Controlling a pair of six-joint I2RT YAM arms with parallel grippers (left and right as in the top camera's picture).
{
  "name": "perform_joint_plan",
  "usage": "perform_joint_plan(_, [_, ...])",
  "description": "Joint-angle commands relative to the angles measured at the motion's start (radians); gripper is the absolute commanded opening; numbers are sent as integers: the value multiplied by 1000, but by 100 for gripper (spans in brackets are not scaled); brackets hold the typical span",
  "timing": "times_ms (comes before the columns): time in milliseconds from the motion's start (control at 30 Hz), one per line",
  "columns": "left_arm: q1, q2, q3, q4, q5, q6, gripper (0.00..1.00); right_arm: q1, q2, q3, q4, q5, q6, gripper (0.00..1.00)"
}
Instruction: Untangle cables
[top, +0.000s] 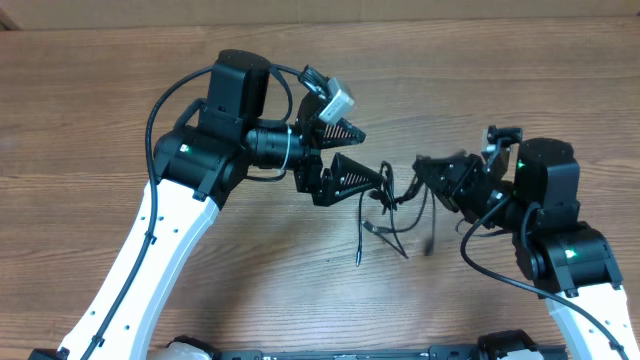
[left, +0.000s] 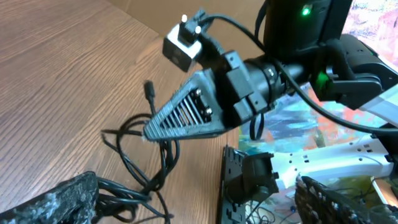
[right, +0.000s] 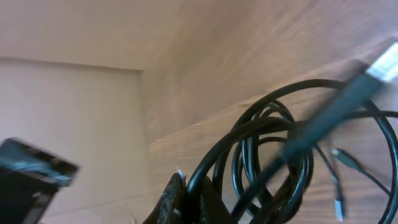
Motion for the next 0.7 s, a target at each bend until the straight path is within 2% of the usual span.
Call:
perform_joint_plan(0, [-5, -24, 9, -31, 47, 77, 100, 3, -5, 5, 77, -74, 15, 4])
perform_joint_plan(200, [-62, -24, 8, -112, 33, 213, 100, 3, -5, 5, 229, -183, 136, 4])
perform_joint_plan(333, [-87, -23, 8, -124, -64, 214, 100, 3, -5, 5, 349, -293, 198, 4])
perform_joint_plan(433, [-97, -23, 7, -132, -70, 214, 100, 3, -5, 5, 421, -342, 260, 4])
perform_joint_plan(600, [-102, -13, 7, -131, -95, 214, 100, 3, -5, 5, 465, -396, 289, 4])
perform_joint_plan(667, [-102, -5, 7, -130, -88, 214, 95, 3, -5, 5, 466, -395, 289, 4])
